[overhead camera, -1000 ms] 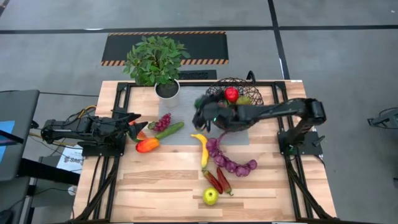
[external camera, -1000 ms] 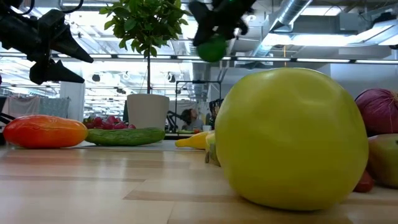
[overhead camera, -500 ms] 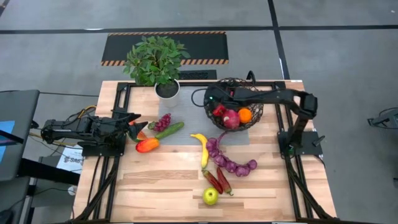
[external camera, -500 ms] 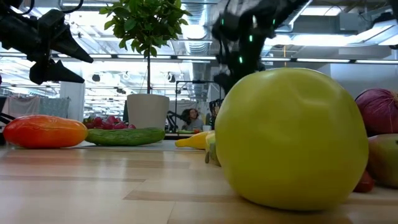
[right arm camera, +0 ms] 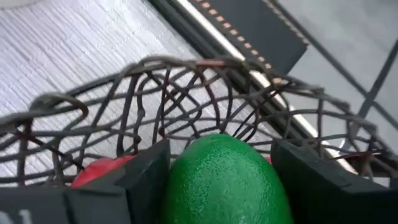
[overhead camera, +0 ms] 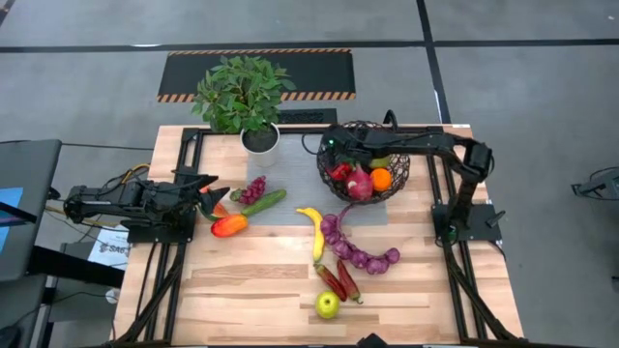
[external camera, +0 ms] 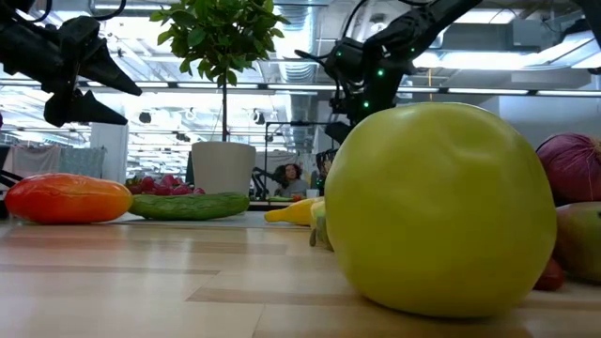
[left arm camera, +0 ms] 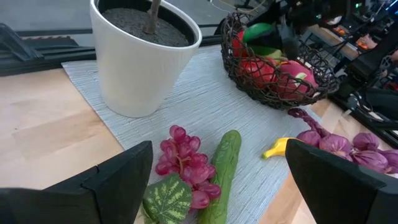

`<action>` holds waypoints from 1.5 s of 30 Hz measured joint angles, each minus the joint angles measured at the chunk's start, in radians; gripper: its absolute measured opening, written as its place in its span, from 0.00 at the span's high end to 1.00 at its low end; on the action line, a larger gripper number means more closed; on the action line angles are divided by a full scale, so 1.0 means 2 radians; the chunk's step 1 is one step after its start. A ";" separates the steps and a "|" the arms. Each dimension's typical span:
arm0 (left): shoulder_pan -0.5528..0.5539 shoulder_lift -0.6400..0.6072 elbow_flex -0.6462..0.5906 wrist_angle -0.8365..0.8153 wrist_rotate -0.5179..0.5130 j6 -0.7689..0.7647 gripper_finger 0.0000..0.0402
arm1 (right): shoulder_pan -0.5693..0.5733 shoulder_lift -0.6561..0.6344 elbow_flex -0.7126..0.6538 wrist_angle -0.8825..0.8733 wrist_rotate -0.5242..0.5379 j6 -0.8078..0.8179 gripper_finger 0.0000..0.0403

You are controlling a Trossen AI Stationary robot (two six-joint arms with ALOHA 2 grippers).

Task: Build produce basket
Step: Put the lime into the wire basket, then put the mango into the wire basket

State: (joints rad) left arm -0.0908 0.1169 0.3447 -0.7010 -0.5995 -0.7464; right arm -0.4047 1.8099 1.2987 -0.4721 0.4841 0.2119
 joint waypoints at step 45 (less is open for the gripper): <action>0.000 0.000 0.000 0.006 0.040 0.000 0.12 | 0.194 0.249 0.225 0.419 -0.236 -0.106 0.07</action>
State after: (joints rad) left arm -0.0913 0.1173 0.3447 -0.6900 -0.5187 -0.7460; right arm -0.0169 2.3077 1.7492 0.3654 0.0119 -0.0007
